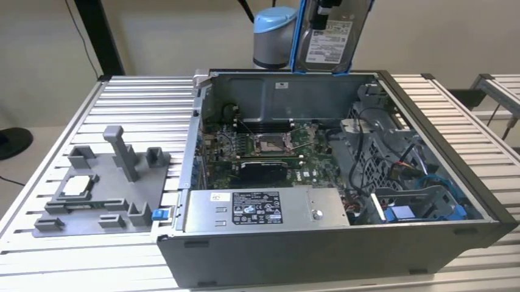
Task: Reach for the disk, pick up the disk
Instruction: 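Pick up the disk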
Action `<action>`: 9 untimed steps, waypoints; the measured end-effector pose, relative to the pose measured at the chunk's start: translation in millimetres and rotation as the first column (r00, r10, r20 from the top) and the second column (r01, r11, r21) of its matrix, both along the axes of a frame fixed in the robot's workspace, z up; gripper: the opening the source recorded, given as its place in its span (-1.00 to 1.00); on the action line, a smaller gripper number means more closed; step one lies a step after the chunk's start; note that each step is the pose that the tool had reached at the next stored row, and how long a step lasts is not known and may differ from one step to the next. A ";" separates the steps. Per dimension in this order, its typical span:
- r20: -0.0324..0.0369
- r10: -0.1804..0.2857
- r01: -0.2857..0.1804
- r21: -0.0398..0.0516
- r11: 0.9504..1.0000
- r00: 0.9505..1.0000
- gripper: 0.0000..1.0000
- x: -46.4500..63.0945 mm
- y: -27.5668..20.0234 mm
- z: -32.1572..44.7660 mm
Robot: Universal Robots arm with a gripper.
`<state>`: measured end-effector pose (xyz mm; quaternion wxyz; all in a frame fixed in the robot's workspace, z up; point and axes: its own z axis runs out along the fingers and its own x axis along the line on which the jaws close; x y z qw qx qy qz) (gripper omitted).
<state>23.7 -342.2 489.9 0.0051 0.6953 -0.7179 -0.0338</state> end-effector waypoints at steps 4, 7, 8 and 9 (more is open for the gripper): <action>0.006 0.000 0.000 0.000 1.000 1.000 -1.00 3.7 0.0 -2.2; 0.014 0.000 0.000 0.000 1.000 1.000 -1.00 8.1 -0.1 -4.0; 0.015 0.000 0.000 0.000 1.000 1.000 -1.00 10.3 -0.1 -4.5; 0.016 0.000 0.000 0.000 1.000 1.000 -1.00 13.8 -0.1 -4.8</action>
